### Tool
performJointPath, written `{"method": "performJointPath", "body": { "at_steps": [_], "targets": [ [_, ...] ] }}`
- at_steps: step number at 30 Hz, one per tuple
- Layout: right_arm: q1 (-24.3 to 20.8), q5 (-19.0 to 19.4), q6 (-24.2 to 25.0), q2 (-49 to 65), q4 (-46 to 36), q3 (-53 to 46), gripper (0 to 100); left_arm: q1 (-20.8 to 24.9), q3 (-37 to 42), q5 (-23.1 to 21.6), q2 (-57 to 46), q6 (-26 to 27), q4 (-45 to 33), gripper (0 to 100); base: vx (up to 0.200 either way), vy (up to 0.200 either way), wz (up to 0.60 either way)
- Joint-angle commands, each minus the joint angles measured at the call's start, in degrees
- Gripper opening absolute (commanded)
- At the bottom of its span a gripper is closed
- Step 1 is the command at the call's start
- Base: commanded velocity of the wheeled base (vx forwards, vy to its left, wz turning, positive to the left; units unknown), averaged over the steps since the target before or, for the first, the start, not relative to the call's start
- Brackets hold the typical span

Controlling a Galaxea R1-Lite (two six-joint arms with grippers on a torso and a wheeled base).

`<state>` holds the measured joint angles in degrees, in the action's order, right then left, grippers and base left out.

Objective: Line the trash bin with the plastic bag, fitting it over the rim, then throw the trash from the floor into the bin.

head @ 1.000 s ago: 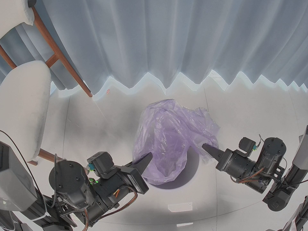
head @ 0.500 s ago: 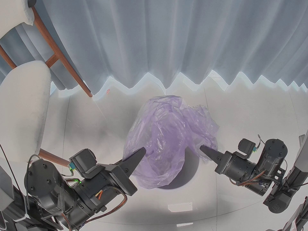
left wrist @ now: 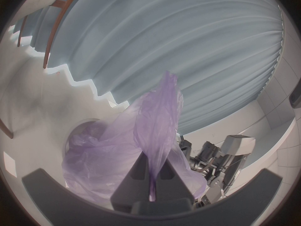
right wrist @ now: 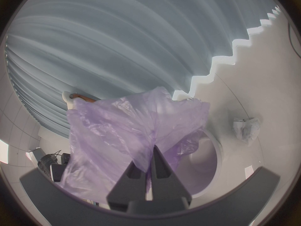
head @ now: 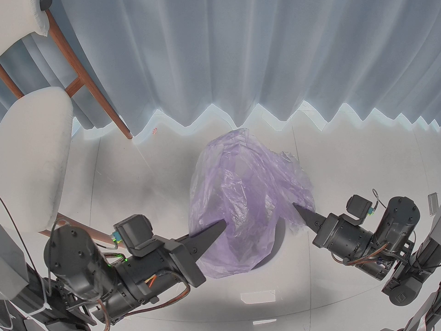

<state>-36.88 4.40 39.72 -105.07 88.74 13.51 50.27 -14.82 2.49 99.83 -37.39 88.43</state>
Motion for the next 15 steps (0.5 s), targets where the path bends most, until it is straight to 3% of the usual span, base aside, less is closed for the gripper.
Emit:
{"method": "performJointPath", "body": {
  "at_steps": [1,8,13,15],
  "targets": [
    [-0.04,0.08,0.01,3.21,-2.43,0.20,0,-3.16,-5.57,-0.64,8.45,0.04,0.08,0,0.000,0.000,0.00],
    [-0.13,0.26,0.01,6.11,-5.24,0.47,0,-7.82,-13.13,-4.24,13.73,0.04,0.08,0,0.000,0.000,0.00],
    [-0.13,1.40,0.62,5.93,-7.79,0.64,0,-10.11,-12.95,-5.56,13.81,-0.05,-0.01,0,0.000,0.000,0.00],
    [-0.13,3.60,2.82,5.23,-8.14,0.64,0,-11.07,-12.07,-5.91,14.87,0.39,0.08,0,0.000,0.000,0.00]
  ]
}}
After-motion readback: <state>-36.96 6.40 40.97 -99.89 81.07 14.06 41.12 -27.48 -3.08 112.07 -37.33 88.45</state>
